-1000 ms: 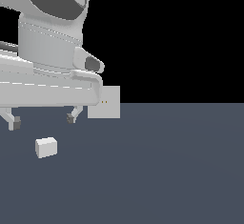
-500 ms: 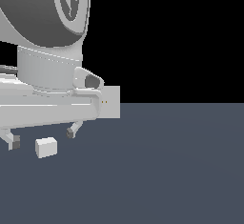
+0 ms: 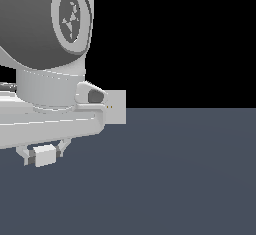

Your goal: Plug the charger into the wall socket.

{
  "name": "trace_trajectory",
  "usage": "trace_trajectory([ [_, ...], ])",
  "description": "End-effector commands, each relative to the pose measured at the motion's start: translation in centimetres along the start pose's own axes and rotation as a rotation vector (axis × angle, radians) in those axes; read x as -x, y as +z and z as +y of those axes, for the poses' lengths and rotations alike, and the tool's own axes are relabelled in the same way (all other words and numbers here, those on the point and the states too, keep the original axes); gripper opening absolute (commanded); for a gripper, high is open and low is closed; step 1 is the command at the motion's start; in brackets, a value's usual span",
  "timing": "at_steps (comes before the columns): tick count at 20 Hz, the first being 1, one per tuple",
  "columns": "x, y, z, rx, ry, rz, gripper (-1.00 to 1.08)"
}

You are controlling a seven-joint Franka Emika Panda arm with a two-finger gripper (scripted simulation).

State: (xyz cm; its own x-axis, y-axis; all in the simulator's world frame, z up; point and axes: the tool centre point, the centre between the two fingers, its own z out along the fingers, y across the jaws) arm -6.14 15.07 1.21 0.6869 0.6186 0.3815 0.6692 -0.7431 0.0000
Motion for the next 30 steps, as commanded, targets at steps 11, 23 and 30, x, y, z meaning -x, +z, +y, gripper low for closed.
trace_trajectory([
  [11, -0.2, -0.1, 0.0, 0.003, 0.007, 0.002, -1.0],
  [23, -1.8, -2.4, 3.4, 0.086, 0.212, 0.009, -1.0],
  [30, -2.6, -4.7, 6.6, 0.161, 0.397, 0.012, -1.0],
])
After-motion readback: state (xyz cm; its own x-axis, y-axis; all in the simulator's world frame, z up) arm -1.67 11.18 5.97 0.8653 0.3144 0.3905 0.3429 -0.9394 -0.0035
